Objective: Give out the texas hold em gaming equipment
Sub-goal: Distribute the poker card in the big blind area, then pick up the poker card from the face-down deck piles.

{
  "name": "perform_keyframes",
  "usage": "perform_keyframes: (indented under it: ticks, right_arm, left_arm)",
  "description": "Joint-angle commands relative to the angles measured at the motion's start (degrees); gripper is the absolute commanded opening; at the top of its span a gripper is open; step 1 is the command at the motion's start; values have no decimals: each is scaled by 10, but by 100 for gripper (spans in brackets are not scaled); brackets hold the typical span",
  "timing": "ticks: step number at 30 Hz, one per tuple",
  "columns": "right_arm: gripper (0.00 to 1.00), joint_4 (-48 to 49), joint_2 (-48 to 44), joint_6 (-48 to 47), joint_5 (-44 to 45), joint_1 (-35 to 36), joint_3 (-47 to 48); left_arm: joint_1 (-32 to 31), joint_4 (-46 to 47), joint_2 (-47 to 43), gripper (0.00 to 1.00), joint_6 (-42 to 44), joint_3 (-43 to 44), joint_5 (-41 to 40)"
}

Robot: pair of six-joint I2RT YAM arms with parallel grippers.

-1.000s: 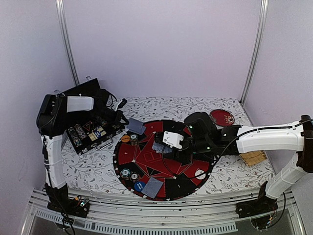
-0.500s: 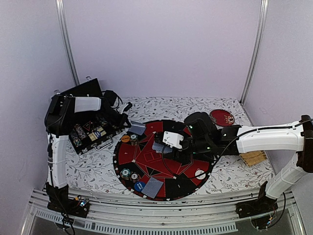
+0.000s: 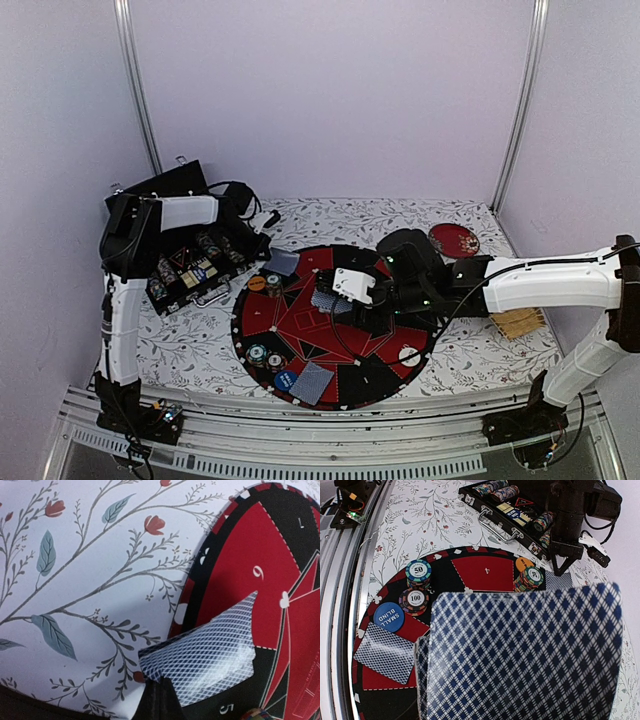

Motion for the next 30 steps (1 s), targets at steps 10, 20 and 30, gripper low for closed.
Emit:
perform_keyframes:
  ticks: [10,20,30]
  right_arm:
    - [52,-3,6,5,-8,-2,-3]
    - [52,-4,4,7,-8,-2,-5]
    - [52,-4,-2,5,-16,-2,3]
  left_arm:
    - [-7,1,10,18,14,32,-75]
    - [-6,51,-74,42,-27,10,-33]
    - [-55,253,-376,78,-217,-283,194]
